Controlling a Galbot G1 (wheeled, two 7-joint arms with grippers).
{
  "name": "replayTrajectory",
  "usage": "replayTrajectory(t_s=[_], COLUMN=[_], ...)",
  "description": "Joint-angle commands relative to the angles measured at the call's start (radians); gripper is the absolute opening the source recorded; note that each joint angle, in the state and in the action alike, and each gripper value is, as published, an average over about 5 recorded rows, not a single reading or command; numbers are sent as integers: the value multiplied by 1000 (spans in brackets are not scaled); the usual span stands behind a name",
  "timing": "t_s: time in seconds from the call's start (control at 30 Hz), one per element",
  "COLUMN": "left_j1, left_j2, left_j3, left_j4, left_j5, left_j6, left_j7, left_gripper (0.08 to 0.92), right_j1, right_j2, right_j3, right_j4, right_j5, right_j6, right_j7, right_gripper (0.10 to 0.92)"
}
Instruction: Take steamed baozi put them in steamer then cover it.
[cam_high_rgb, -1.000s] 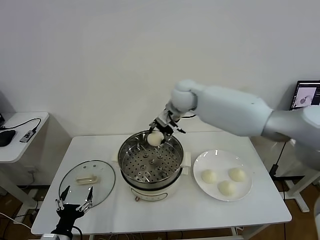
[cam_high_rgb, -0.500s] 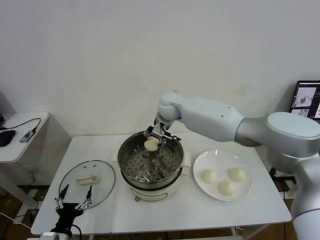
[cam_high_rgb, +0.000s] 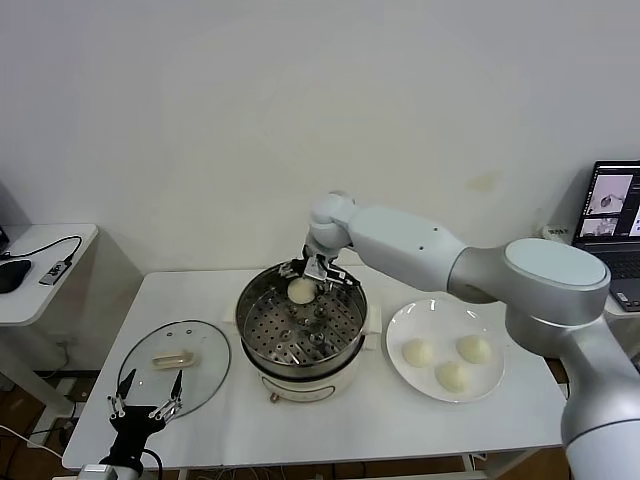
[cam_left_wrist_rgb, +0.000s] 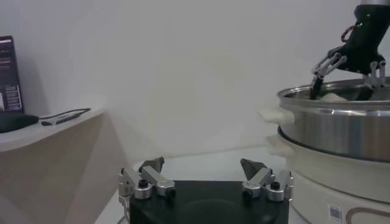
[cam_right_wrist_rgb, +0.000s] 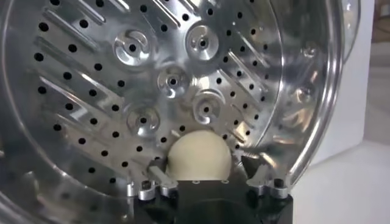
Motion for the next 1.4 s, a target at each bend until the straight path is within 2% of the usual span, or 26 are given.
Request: replayTrajectory(t_s=[0.03,0.2,0.4,0.57,0.73,1.0,1.2,1.4], left_j1=[-1,-6,-2,-1,-8,-21,-20,-9], left_j2=[2,11,23,36,50,54,58,52], left_j3=[-1,-5,-8,-7,-6,4,-6,-21], left_j4=[-1,0,-11,-24,-25,-6,-9,-14], left_j5=[-2,-7,-11,-21,-21,-19,-17,-13], left_j6=[2,6,16,41,51,43,43,42], left_j7=[0,0,2,2,-1,2,6,7], left_gripper=[823,823,823,823,823,823,823,823], right_j1=[134,270,350,389,381,203,-19,-197], right_j2=[-99,-248,-429,-565,-715,-898,-931,-882], right_j3=[-39,-94,-122,-157,-187,-127,5,136], right_j4=[189,391,520,644,741,767,725,657], right_j5=[216,459,577,645,659,526,438,363], right_j6=[-202,-515,-816,-948,-994,-927,-890,-871], right_j7=[-69,-184,-191,-177,-163,-169,-159,-151], right_gripper=[822,823,823,823,823,823,823,823])
